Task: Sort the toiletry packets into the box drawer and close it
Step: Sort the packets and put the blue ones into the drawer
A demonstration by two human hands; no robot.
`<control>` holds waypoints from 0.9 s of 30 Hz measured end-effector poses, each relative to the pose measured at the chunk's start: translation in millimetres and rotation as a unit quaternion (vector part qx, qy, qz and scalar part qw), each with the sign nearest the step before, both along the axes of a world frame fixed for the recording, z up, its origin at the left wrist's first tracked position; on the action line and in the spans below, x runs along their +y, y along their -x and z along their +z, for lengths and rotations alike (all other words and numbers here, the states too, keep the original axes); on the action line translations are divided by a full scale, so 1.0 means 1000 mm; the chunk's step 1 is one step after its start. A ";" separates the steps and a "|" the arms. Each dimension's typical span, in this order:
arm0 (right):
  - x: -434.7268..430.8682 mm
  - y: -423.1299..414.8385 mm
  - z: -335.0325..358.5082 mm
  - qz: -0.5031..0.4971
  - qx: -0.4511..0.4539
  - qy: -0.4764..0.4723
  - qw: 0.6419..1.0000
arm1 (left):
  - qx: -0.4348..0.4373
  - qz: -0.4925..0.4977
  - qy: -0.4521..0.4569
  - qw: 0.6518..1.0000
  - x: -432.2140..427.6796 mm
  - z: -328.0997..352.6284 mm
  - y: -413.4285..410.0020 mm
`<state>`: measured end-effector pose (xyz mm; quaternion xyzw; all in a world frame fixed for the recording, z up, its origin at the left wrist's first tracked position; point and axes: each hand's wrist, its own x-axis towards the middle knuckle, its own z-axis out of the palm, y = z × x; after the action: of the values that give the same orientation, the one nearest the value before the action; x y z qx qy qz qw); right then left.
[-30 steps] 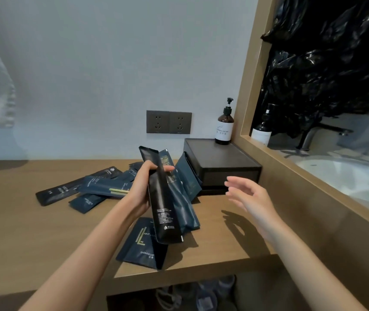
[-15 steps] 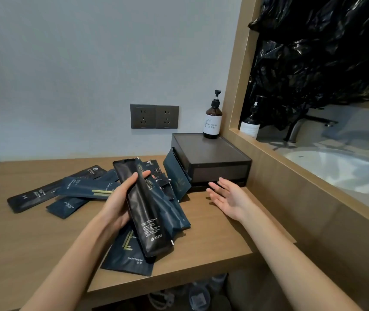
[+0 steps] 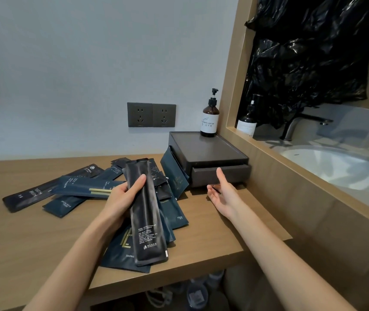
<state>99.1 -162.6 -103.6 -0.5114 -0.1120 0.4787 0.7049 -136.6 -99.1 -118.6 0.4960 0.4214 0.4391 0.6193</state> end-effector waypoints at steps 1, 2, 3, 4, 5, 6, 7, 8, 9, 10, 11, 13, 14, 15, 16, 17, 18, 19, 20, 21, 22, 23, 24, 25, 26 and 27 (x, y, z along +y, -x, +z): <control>-0.003 0.001 0.000 -0.002 -0.001 0.002 1.000 | 0.001 0.001 -0.003 1.000 0.000 -0.001 0.000; -0.007 0.001 0.000 -0.003 -0.001 0.004 1.000 | 0.002 0.004 -0.005 1.000 0.000 0.000 0.000; -0.011 0.001 0.000 -0.004 -0.001 0.005 1.000 | 0.005 0.006 -0.009 1.000 0.000 -0.001 0.000; -0.015 0.001 0.000 -0.004 0.001 0.008 1.000 | 0.008 0.008 -0.012 1.000 -0.001 0.000 -0.001; -0.020 0.001 -0.001 -0.003 0.004 0.009 1.000 | 0.009 0.008 -0.014 1.000 -0.002 0.000 -0.001; -0.025 0.000 -0.002 -0.002 0.008 0.009 1.000 | 0.008 0.008 -0.014 1.000 -0.003 0.000 -0.001; -0.029 0.000 -0.002 0.002 0.013 0.007 1.000 | 0.008 0.006 -0.017 1.000 -0.003 0.000 -0.001; -0.034 -0.001 -0.002 0.007 0.017 0.004 1.000 | 0.012 0.002 -0.019 1.000 -0.004 0.000 -0.002; -0.039 -0.001 -0.002 0.014 0.021 0.002 1.000 | 0.018 -0.002 -0.022 1.000 -0.005 0.000 -0.002; -0.044 -0.001 -0.001 0.020 0.026 -0.001 0.999 | 0.023 -0.005 -0.025 0.999 -0.006 0.001 -0.002; -0.049 -0.001 0.000 0.026 0.032 -0.002 0.999 | 0.026 -0.007 -0.028 0.999 -0.007 0.000 -0.002; -0.058 0.000 0.003 0.033 0.043 -0.003 0.999 | 0.028 -0.009 -0.032 0.999 -0.008 0.001 -0.001; -0.063 0.001 0.005 0.035 0.048 -0.004 0.998 | 0.029 -0.011 -0.032 0.999 -0.008 0.001 -0.001; -0.067 0.001 0.007 0.037 0.052 -0.003 0.998 | 0.029 -0.011 -0.033 0.999 -0.008 0.001 0.000; -0.070 0.002 0.009 0.039 0.056 -0.001 0.998 | 0.031 -0.012 -0.032 0.999 -0.007 0.000 0.000; -0.074 0.002 0.010 0.041 0.059 0.002 0.997 | 0.033 -0.012 -0.032 0.999 -0.007 -0.001 0.000; -0.078 0.003 0.011 0.041 0.062 0.005 0.997 | 0.035 -0.012 -0.032 0.999 -0.006 -0.001 0.000; -0.082 0.004 0.013 0.040 0.064 0.009 0.997 | 0.036 -0.010 -0.033 0.999 -0.006 -0.002 0.000; -0.086 0.005 0.015 0.040 0.065 0.013 0.997 | 0.035 -0.009 -0.034 0.999 -0.006 -0.002 -0.001; -0.090 0.006 0.016 0.039 0.065 0.018 0.997 | 0.035 -0.007 -0.035 0.999 -0.006 -0.002 -0.002; -0.093 0.007 0.017 0.038 0.064 0.022 0.997 | 0.035 -0.007 -0.037 0.999 -0.006 -0.001 -0.002; -0.097 0.008 0.018 0.037 0.064 0.025 0.997 | 0.034 -0.008 -0.037 0.999 -0.007 -0.001 -0.003; -0.101 0.009 0.019 0.036 0.063 0.029 0.997 | 0.034 -0.009 -0.038 0.999 -0.008 -0.001 -0.004; -0.104 0.009 0.019 0.034 0.062 0.033 0.997 | 0.034 -0.011 -0.038 0.999 -0.008 -0.001 -0.004; -0.108 0.009 0.019 0.032 0.064 0.036 0.997 | 0.034 -0.014 -0.038 0.999 -0.008 -0.001 -0.005; -0.111 0.010 0.018 0.029 0.067 0.037 0.997 | 0.035 -0.017 -0.039 0.998 -0.009 -0.001 -0.005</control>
<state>89.3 -273.7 -85.5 -0.5008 -0.0615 0.5361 0.6768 -131.6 -107.9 -119.5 0.5417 0.4168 0.4274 0.5917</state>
